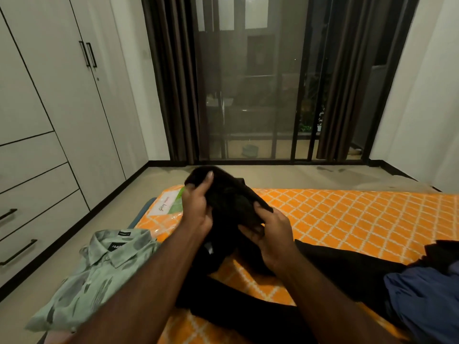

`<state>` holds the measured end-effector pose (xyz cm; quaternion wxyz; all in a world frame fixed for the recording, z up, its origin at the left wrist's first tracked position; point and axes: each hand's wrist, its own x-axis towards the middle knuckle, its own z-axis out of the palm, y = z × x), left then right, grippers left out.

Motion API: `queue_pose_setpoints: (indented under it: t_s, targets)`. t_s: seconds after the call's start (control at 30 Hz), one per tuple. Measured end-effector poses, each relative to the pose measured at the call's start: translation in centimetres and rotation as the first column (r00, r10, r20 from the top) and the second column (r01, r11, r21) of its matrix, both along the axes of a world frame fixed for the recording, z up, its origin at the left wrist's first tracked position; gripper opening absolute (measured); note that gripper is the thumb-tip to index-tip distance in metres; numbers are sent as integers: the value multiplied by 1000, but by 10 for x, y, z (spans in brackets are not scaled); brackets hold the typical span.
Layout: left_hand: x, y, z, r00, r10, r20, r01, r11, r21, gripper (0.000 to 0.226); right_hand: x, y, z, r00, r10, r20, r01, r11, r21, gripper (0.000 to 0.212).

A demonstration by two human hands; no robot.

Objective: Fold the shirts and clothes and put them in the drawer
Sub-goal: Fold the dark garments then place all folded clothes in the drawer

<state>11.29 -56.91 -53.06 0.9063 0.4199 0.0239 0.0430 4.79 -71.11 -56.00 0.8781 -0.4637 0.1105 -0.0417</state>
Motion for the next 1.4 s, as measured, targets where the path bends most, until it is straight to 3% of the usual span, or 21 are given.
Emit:
queue_pose_setpoints:
  t_s: [0.13, 0.2, 0.27, 0.3, 0.37, 0.4, 0.47, 0.53, 0.6, 0.67, 0.73, 0.8, 0.87, 0.93, 1.0, 1.07, 1.1, 1.17, 1.27, 1.33, 1.4]
  targets:
    - [16, -6, 46, 948, -63, 313, -35, 953, 300, 32, 0, 8, -4, 999, 38, 30, -27, 953, -301, 21]
    - [21, -7, 45, 930, -166, 327, -30, 855, 517, 34, 5, 6, -14, 999, -7, 41, 27, 856, -516, 29]
    - [24, -3, 18, 928, -312, 204, 21, 590, 807, 42, 11, -9, -33, 999, -50, 19, 46, 625, -779, 41]
    - [25, 1, -4, 931, -356, 82, 54, 356, 933, 48, 14, -19, -45, 998, -66, -20, 11, 448, -894, 39]
    - [14, 17, -61, 943, -305, -134, 118, -68, 991, 55, 14, -41, -68, 977, -94, -193, -188, 63, -980, 27]
    - [4, 27, -93, 950, -241, -198, 159, -173, 972, 52, 13, -51, -79, 936, -128, -327, -336, -48, -941, 26]
    - [-24, 47, -153, 965, -135, -224, 192, -214, 958, 47, 8, -63, -93, 807, -200, -556, -583, -112, -805, 32]
    - [-51, 58, -186, 986, -51, -160, 146, -219, 965, 44, 6, -66, -104, 730, -248, -636, -676, -126, -727, 47]
    - [-59, 61, -190, 1000, 1, -24, 23, -315, 949, 51, 7, -55, -109, 783, -256, -567, -617, -207, -759, 65]
    - [-55, 55, -179, 991, -47, 126, -134, -398, 908, 67, 6, -36, -107, 909, -155, -388, -418, -359, -835, 76]
    - [-48, 50, -171, 962, -169, 214, -262, -358, 896, 72, 2, -19, -100, 981, 35, -191, -154, -462, -873, 73]
    - [-42, 50, -176, 943, -231, 241, -301, -274, 914, 70, -1, -9, -99, 971, 224, -88, 35, -494, -869, 48]
    - [-40, 50, -184, 958, -183, 219, -240, -98, 966, 68, -4, -8, -102, 944, 303, -130, 23, -453, -891, 29]
    - [-39, 48, -182, 987, -14, 159, -155, 160, 975, 63, -5, -11, -102, 925, 317, -211, -76, -389, -918, 34]
    - [-33, 48, -173, 976, 218, -25, -87, 488, 869, 61, -2, -16, -101, 929, 291, -228, -120, -346, -931, 46]
    - [-27, 51, -162, 938, 208, -278, -25, 839, 543, 56, 1, -21, -98, 963, 220, -157, -113, -198, -974, 49]
    - [-24, 53, -159, 930, 122, -346, 8, 936, 351, 47, 3, -24, -95, 980, 166, -109, -95, -92, -991, 46]
    - [-27, 54, -148, 909, -3, -417, 90, 977, 191, 22, 8, -28, -89, 996, 67, -52, -58, 81, -995, 32]
    - [-32, 50, -148, 863, -47, -502, 163, 968, 189, 15, 12, -30, -86, 1000, -3, 17, 17, 250, -968, 12]
    - [-32, 46, -156, 838, -39, -544, 197, 951, 237, 14, 13, -29, -88, 998, -5, 70, 67, 352, -933, 16]
    - [-32, 44, -163, 838, -53, -543, 253, 920, 299, 14, 12, -30, -87, 994, 34, 99, 78, 398, -914, 33]
